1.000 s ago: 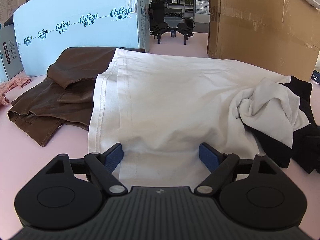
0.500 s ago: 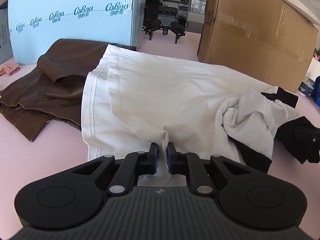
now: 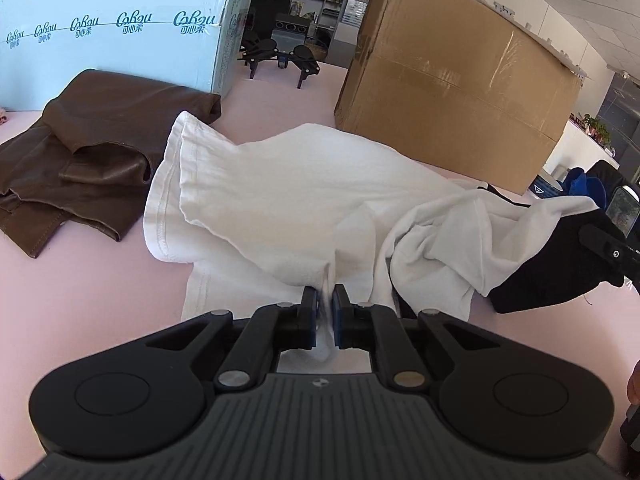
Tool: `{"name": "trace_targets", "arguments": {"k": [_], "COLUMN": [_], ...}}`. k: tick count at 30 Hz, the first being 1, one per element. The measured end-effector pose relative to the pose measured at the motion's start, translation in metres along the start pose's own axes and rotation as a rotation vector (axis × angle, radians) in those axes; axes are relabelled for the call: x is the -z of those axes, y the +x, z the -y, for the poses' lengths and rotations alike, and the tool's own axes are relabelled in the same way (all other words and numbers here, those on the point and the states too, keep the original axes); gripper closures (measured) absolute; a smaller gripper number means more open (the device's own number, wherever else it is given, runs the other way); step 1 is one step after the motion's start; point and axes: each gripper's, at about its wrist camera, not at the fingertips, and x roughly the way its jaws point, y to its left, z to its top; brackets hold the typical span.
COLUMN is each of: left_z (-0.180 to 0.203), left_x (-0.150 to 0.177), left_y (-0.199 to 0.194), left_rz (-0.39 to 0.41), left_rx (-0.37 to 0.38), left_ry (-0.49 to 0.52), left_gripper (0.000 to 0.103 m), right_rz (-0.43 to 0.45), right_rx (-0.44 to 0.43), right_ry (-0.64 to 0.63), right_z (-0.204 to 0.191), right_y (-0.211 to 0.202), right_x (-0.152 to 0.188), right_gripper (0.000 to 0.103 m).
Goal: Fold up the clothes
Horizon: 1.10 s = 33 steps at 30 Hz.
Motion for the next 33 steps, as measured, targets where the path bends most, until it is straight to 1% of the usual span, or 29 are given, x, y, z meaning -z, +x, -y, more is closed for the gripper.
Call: {"name": "trace_targets", "arguments": {"k": [2, 4, 6, 9, 11, 15, 17, 18, 20, 21, 22, 23, 24, 25, 26, 28, 29, 30, 31, 33], "left_z": [0.005, 0.008, 0.009, 0.013, 0.012, 0.003, 0.0, -0.001, -0.001, 0.0, 0.001, 0.003, 0.003, 0.002, -0.001, -0.008, -0.012, -0.016, -0.02, -0.026], "left_x": [0.004, 0.008, 0.012, 0.021, 0.029, 0.041, 0.042, 0.043, 0.043, 0.043, 0.041, 0.038, 0.032, 0.026, 0.017, 0.001, -0.011, -0.022, -0.033, -0.054], "left_y": [-0.009, -0.015, -0.018, -0.019, -0.017, -0.008, -0.007, -0.006, -0.008, -0.009, -0.009, -0.01, -0.012, -0.015, -0.019, -0.027, -0.028, -0.026, -0.015, 0.008], "left_rz": [0.005, -0.011, -0.04, -0.079, -0.11, -0.158, -0.147, -0.139, -0.116, -0.103, -0.096, -0.09, -0.076, -0.051, -0.002, 0.09, 0.116, 0.129, 0.098, 0.03], "left_rx": [0.014, 0.038, 0.06, 0.052, 0.032, -0.001, -0.007, -0.008, -0.022, -0.037, -0.055, -0.07, -0.09, -0.105, -0.122, -0.157, -0.153, -0.149, -0.143, -0.132], "left_ry": [0.027, 0.042, 0.05, 0.09, 0.114, 0.109, 0.102, 0.097, 0.098, 0.112, 0.134, 0.155, 0.176, 0.184, 0.178, 0.139, 0.125, 0.11, 0.094, 0.059], "left_gripper": [0.096, 0.096, 0.096, 0.096, 0.096, 0.096, 0.096, 0.093, 0.092, 0.086, 0.083, 0.068, 0.038, 0.021, 0.009, 0.009, 0.006, 0.0, 0.0, 0.0], "right_rz": [-0.004, -0.012, -0.034, -0.098, -0.133, -0.193, -0.22, -0.229, -0.244, -0.253, -0.246, -0.239, -0.18, -0.122, -0.058, -0.01, -0.004, -0.003, -0.011, -0.056], "right_rx": [0.006, 0.029, 0.048, 0.058, 0.065, 0.079, 0.078, 0.08, 0.086, 0.079, 0.06, 0.041, 0.04, 0.038, 0.042, 0.035, 0.026, 0.02, 0.017, 0.049], "right_ry": [-0.02, -0.049, -0.063, -0.053, -0.056, -0.047, -0.05, -0.056, -0.066, -0.067, -0.063, -0.059, -0.055, -0.05, -0.043, -0.006, 0.028, 0.059, 0.117, 0.201], "right_z": [0.002, 0.004, 0.006, 0.014, 0.018, 0.023, 0.022, 0.021, 0.019, 0.019, 0.02, 0.021, 0.023, 0.025, 0.027, 0.034, 0.038, 0.042, 0.049, 0.061], "right_y": [-0.014, -0.026, -0.031, -0.033, -0.035, -0.034, -0.03, -0.027, -0.022, -0.021, -0.022, -0.024, -0.031, -0.038, -0.044, -0.045, -0.041, -0.036, -0.024, 0.001], "right_x": [0.003, 0.008, 0.013, 0.024, 0.034, 0.047, 0.052, 0.053, 0.054, 0.054, 0.052, 0.051, 0.047, 0.044, 0.039, 0.022, 0.014, 0.007, -0.003, -0.016], "right_gripper": [0.091, 0.091, 0.091, 0.092, 0.093, 0.094, 0.095, 0.095, 0.094, 0.093, 0.085, 0.058, 0.044, 0.026, 0.023, 0.023, 0.022, 0.022, 0.021, 0.021]}}
